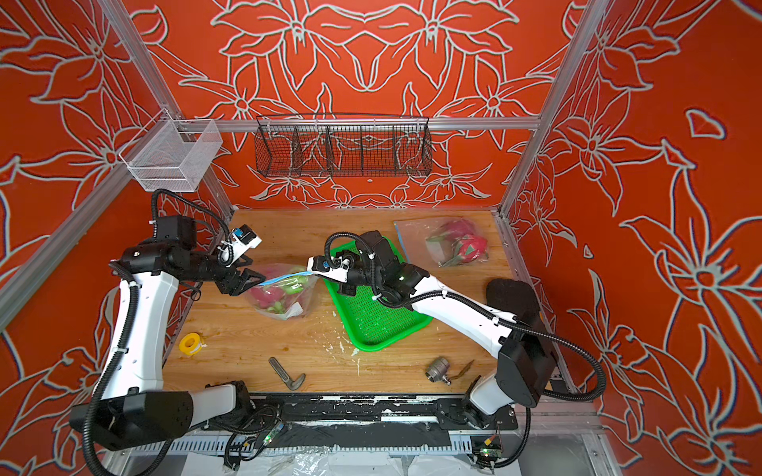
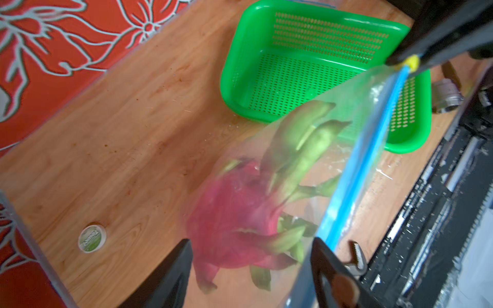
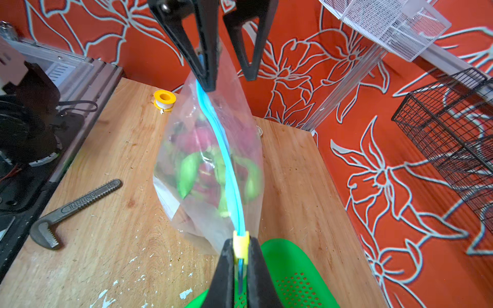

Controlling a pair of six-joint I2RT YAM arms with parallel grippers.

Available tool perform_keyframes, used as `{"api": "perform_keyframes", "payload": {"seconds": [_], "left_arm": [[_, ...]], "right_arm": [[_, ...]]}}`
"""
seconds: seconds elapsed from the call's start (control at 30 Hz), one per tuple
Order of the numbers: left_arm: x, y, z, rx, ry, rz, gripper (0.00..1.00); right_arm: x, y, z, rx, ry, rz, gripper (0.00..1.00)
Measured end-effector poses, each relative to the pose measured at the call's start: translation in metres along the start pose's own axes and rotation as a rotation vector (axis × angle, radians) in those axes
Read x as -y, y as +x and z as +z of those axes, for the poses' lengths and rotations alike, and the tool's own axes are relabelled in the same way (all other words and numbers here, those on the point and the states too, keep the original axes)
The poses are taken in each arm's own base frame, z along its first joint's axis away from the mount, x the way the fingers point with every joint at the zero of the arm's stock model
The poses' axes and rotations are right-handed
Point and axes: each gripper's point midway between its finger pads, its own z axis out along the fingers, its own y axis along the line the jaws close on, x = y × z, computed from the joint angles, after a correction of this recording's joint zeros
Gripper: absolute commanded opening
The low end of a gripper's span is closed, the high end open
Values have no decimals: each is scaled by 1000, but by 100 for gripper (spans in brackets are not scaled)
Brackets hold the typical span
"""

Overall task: Open the zip-top bag and take out the dragon fruit
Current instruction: Adjust the zipper food storage bag at the center of the board.

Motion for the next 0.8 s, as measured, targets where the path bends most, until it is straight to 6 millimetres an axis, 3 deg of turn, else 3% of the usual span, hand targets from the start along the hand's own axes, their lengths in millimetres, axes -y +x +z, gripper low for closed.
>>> {"api": "perform_keyframes", "payload": {"seconds": [0.17,0.27,0.37,0.57,0.63,0.7,0.8], "left_arm": [[30,19,2,-35,77,10,33],[48,31,0,-46,95,10,26],[62,35,-5,-31,94,31,6],[77,22,-15,65,86,2,0],[79,20,-12,93,96,-25,0],[82,22,-8,109,108,-58,0],[85,28,0,117,127,-126,0]], "right_arm": [[11,3,14,-18,25,3,1],[24,1,32,-10,37,11,1],[34,-3,48,10,47,23,5],[56,-29,71,96,69,41,8],[58,-37,73,125,74,52,14],[59,-38,72,141,83,63,35],[61,-26,67,131,137,98,53]]}}
